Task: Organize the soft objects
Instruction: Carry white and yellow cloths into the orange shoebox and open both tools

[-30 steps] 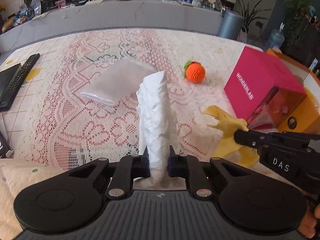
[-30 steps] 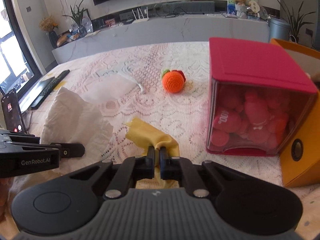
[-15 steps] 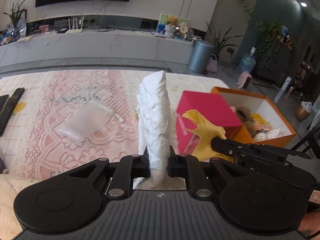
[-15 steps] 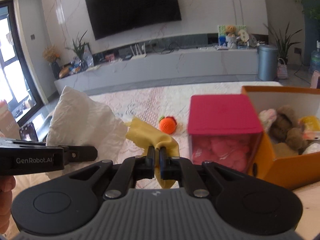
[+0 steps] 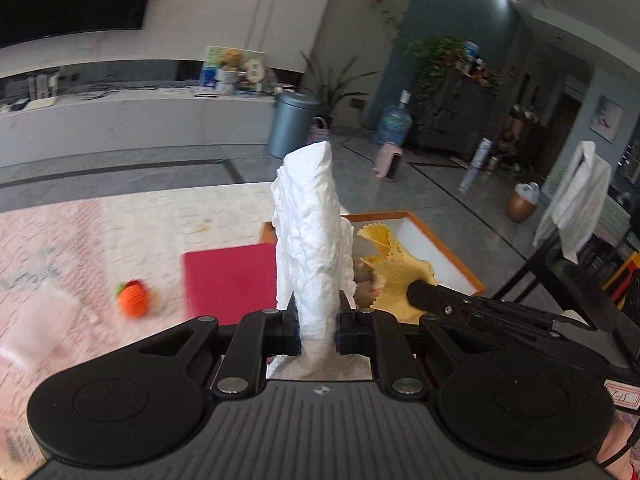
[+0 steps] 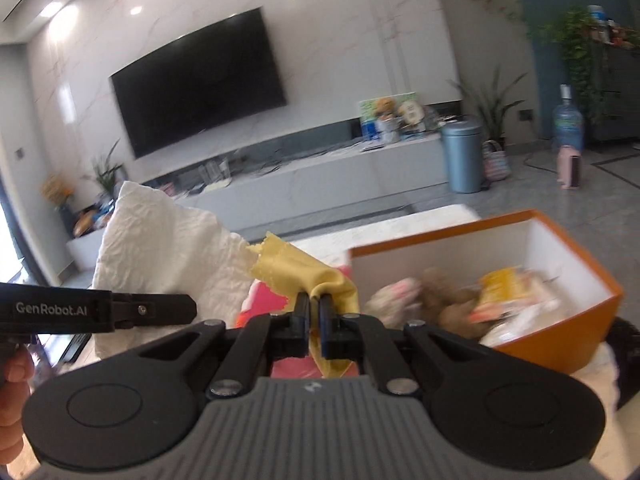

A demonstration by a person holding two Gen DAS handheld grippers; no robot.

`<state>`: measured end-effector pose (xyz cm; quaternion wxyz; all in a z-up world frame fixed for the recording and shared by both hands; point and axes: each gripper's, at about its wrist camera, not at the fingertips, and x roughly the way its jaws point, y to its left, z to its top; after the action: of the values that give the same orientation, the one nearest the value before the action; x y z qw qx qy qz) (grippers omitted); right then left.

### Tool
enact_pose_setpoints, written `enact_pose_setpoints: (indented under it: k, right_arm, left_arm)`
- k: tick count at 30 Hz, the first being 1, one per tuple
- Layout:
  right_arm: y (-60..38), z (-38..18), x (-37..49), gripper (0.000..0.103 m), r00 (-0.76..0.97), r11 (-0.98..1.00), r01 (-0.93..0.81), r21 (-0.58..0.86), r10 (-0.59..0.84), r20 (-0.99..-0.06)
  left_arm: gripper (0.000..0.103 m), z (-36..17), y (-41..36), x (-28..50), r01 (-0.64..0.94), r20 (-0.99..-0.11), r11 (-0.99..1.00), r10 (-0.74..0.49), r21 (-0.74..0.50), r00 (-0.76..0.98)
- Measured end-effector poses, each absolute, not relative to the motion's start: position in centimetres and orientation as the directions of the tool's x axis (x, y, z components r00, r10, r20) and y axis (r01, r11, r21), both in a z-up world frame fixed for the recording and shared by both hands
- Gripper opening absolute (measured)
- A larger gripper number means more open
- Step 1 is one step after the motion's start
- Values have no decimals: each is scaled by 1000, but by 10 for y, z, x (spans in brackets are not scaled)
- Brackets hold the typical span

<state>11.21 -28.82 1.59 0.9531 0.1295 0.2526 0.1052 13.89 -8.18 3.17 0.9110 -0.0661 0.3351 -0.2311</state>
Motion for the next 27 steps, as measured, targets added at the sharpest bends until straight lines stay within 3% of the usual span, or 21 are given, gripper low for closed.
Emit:
enact_pose_setpoints:
  k: [8,17,27]
  right_arm:
    - [-356,14,148,2,854,960,-18,280,160,-495]
    - [-407,-9,215,2,811,954,38,297,145,-567]
    - [-431,-51,281,2,718,970,112,216,71,-692]
  left_arm:
    - [16,6,-150,209,426,-656,846,-523,-321,543]
    - [16,-20,-203,270,443,-711,837,-522,-322,471]
    - [16,-65,-245,322,399,-766,841,-516,-366,385]
